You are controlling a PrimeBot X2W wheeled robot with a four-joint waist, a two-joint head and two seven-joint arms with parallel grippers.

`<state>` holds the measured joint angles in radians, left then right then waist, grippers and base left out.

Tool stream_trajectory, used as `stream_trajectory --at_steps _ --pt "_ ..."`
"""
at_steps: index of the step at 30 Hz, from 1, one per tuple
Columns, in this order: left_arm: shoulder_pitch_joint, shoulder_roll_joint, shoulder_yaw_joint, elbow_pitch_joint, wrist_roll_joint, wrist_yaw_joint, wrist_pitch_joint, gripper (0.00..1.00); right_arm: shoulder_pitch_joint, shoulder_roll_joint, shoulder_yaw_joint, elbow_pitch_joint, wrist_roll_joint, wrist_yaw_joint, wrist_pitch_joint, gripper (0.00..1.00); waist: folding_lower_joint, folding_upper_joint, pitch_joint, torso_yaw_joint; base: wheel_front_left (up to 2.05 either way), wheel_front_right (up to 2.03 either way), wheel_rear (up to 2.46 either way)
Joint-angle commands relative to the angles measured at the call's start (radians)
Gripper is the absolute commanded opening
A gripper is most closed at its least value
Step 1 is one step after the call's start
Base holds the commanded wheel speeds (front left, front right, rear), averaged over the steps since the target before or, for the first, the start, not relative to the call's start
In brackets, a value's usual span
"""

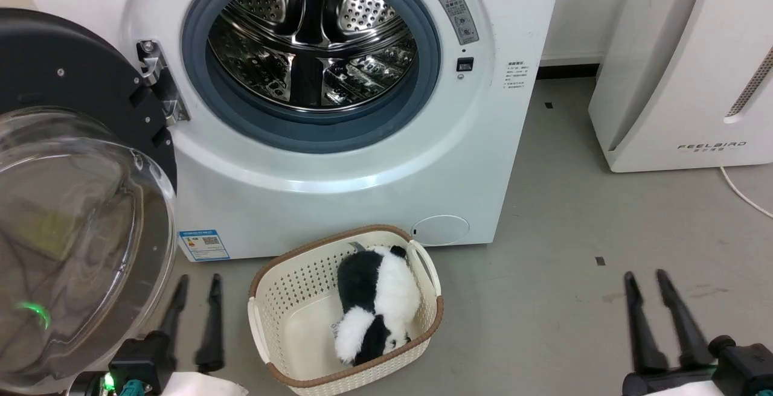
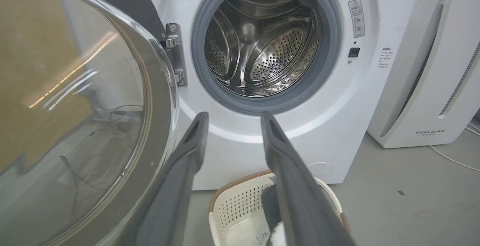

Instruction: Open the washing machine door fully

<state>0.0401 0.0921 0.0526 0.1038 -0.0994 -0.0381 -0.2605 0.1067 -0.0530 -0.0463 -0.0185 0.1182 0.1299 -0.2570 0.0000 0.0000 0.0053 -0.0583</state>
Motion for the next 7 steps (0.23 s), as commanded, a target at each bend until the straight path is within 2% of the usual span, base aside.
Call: stream_trajectory --at_steps 1,7 --pt "0.000 0.000 -0.001 0.000 0.000 0.000 0.000 0.00 0.000 0.000 0.000 0.000 0.000 0.000 0.000 0.00 0.0000 0.0000 0.000 0.000 0.00 0.00 0.00" --pt "-0.001 -0.002 -0.004 -0.004 0.003 0.001 0.009 0.00 -0.004 0.000 0.001 0.001 -0.004 0.000 0.009 0.00 0.0000 0.0000 0.000 0.002 0.00 0.00 0.00"
